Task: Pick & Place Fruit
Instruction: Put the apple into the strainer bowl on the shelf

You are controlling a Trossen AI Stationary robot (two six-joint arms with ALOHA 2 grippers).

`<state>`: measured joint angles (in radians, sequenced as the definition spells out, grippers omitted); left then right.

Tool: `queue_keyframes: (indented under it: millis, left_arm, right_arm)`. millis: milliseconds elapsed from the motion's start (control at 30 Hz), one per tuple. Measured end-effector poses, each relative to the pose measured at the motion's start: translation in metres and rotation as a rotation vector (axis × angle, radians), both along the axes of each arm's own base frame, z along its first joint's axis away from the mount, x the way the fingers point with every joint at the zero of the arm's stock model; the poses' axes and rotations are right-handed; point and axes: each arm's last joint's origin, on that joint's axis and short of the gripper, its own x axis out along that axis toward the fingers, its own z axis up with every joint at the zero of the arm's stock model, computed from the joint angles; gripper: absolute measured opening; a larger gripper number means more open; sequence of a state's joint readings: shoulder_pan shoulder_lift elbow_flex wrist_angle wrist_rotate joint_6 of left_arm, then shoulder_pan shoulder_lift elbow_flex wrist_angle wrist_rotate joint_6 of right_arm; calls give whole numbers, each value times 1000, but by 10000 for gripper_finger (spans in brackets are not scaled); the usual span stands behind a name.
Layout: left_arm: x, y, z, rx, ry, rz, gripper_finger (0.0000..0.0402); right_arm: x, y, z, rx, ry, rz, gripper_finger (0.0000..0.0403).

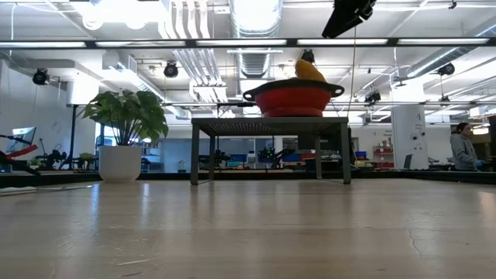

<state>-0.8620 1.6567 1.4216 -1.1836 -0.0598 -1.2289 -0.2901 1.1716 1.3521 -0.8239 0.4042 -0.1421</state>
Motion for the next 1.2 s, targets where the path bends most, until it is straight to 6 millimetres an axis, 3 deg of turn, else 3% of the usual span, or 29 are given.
queue_keyframes:
  millis: [267, 433, 800, 1200]
  left_arm:
    - [1, -14, -2, -158, 220, 166, 390]
    - [0, -14, -3, -163, 232, 198, 390]
    - [2, -14, -3, -142, 172, 44, 390]
    - [-12, -22, -5, -143, 215, -34, 390]
  right_arm:
    - [2, -1, -8, -2, 23, 5, 346]
    - [3, -2, -13, -6, 39, 7, 334]
    - [2, -2, -13, -14, 41, -9, 339]
    - [2, -2, -13, -11, 39, -11, 355]
